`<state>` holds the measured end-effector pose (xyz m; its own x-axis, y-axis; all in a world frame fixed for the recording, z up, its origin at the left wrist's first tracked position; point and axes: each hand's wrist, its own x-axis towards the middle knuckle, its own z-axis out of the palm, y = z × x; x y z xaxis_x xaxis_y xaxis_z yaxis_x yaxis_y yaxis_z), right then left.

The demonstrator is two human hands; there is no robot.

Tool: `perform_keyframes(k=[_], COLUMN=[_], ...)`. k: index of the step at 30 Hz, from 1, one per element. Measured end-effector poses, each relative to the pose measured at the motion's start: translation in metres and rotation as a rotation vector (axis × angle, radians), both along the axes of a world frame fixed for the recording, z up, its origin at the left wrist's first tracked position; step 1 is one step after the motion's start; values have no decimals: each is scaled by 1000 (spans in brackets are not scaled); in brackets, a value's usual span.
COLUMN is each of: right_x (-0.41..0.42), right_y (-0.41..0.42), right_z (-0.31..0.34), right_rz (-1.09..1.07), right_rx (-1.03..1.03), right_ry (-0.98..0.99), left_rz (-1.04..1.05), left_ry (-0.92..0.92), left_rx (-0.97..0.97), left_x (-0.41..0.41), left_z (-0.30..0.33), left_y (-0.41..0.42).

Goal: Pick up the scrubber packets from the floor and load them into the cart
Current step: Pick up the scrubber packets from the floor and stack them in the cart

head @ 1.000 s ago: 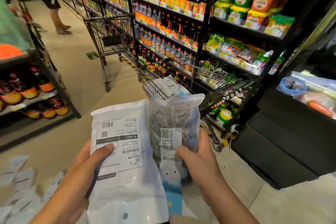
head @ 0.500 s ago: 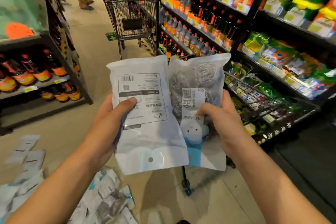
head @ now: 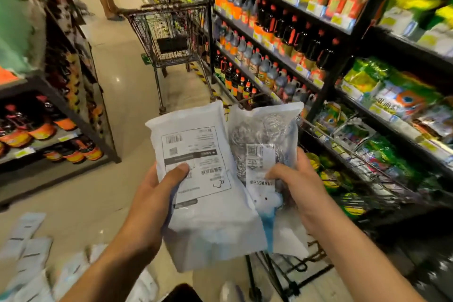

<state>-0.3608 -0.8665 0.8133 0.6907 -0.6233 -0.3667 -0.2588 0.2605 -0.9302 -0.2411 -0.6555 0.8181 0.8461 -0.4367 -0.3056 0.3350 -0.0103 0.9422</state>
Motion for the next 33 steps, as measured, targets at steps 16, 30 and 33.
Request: perform_keyframes(k=[16, 30, 33], right_x=[162, 229, 248], right_y=[-167, -295, -311], right_z=[-96, -270, -312], right_rz=[-235, -126, -63], right_rx=[0, -32, -99], right_ry=[310, 524, 606], left_rz=[-235, -303, -320], left_ry=[324, 401, 401], left_rx=[30, 263, 319], left_x=[204, 255, 259], left_z=[-120, -251, -282], left_y=[-196, -336, -364])
